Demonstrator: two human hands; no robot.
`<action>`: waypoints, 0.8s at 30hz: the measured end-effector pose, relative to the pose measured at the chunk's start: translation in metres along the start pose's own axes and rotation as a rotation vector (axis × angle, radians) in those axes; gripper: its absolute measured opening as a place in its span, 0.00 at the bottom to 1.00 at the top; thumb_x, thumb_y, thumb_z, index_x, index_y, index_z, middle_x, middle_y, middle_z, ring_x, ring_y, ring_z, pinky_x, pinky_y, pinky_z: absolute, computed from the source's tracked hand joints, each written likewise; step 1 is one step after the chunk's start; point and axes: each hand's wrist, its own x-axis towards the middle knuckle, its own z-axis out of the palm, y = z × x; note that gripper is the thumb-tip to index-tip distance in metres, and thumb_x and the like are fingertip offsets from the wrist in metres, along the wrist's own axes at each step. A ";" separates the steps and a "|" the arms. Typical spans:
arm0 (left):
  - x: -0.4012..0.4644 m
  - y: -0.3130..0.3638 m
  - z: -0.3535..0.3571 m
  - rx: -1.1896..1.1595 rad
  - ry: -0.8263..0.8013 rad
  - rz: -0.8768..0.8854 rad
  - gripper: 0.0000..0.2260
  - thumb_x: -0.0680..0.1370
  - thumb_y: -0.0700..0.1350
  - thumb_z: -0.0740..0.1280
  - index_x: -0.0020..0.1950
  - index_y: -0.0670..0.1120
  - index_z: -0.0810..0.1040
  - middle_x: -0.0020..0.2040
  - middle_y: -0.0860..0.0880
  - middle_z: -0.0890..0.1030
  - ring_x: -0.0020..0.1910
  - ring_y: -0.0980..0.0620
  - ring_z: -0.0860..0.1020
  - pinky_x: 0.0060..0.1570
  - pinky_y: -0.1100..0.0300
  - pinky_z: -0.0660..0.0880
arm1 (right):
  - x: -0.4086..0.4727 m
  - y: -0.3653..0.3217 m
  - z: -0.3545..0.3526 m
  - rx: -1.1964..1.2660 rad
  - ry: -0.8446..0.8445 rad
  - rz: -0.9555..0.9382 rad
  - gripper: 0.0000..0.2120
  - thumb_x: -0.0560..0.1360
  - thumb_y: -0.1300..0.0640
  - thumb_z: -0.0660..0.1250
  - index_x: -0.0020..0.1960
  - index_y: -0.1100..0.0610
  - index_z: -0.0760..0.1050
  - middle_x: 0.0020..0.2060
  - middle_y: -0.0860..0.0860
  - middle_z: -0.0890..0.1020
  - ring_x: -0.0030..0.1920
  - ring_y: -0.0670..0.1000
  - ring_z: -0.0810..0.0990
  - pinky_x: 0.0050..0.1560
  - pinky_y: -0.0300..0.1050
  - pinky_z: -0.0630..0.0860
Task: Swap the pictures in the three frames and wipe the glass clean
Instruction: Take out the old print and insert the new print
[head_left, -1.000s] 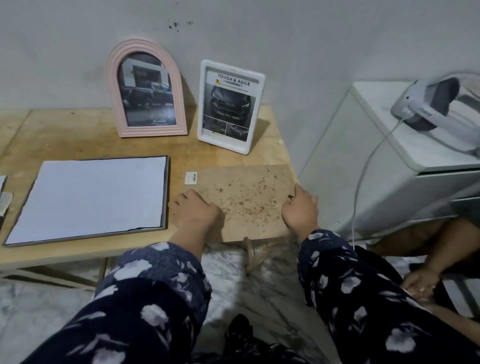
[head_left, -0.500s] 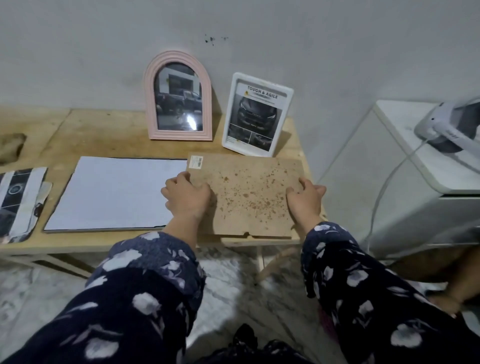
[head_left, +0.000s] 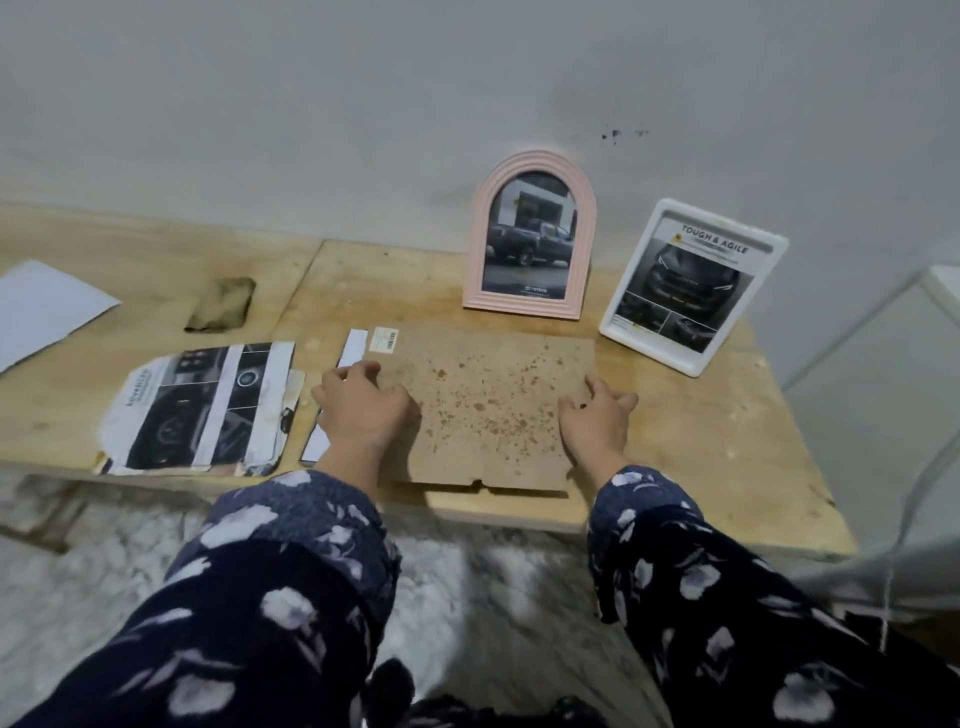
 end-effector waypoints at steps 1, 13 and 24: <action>0.006 -0.005 -0.004 -0.001 -0.008 0.008 0.19 0.74 0.48 0.65 0.65 0.49 0.74 0.66 0.43 0.67 0.68 0.41 0.61 0.65 0.45 0.66 | -0.002 -0.005 0.007 -0.007 0.001 -0.005 0.25 0.77 0.51 0.64 0.73 0.51 0.64 0.65 0.54 0.60 0.62 0.59 0.71 0.61 0.48 0.70; 0.067 -0.044 -0.019 -0.079 -0.227 0.052 0.21 0.71 0.47 0.66 0.64 0.46 0.76 0.64 0.44 0.73 0.64 0.42 0.71 0.65 0.49 0.70 | -0.001 -0.031 0.061 -0.124 0.020 0.040 0.29 0.76 0.48 0.66 0.74 0.54 0.63 0.66 0.56 0.59 0.63 0.59 0.70 0.66 0.50 0.67; 0.075 -0.051 -0.013 0.157 -0.177 0.136 0.20 0.76 0.51 0.65 0.67 0.46 0.71 0.68 0.44 0.64 0.66 0.42 0.62 0.60 0.47 0.69 | 0.004 -0.033 0.069 -0.172 0.016 -0.002 0.31 0.75 0.47 0.67 0.74 0.54 0.63 0.65 0.56 0.60 0.62 0.59 0.70 0.65 0.51 0.67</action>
